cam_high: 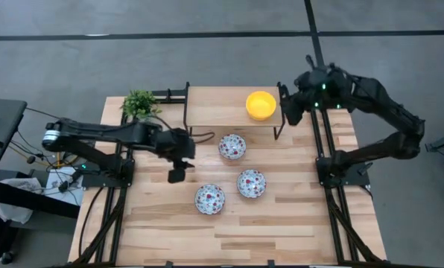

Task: Pick & Place Mini bowls
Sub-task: Put the bottom left printed bowl on the shelf

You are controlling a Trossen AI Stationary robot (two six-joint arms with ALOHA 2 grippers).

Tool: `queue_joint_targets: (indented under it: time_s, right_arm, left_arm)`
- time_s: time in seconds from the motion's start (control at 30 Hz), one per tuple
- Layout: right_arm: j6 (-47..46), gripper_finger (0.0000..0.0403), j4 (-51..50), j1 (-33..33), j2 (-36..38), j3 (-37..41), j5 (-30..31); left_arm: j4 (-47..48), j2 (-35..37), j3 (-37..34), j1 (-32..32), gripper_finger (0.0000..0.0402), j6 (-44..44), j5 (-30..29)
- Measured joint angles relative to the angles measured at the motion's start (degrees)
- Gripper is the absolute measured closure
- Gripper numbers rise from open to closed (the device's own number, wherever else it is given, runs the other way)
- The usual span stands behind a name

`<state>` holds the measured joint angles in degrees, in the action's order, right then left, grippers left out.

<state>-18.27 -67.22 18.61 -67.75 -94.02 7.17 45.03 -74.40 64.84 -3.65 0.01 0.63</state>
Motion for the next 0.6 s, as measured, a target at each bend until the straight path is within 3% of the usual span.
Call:
queue_joint_targets:
  time_s: [0.23, 0.47, 0.6]
  right_arm:
    - [-3.2, 0.029, 0.0, -14.0, -1.6, 0.0, 9.4]
    - [-3.0, 0.029, 0.0, -21.7, -3.8, 0.0, 10.2]
    - [-4.6, 0.029, -0.1, -27.1, -4.9, 0.0, 12.4]
  left_arm:
    - [-1.6, -7.0, 0.0, -2.0, 0.0262, -6.9, 0.7]
    - [-10.5, -11.9, 0.0, -5.4, 0.0262, -11.3, 2.6]
    - [-11.0, -14.7, 0.0, -7.2, 0.0262, -11.4, 2.6]
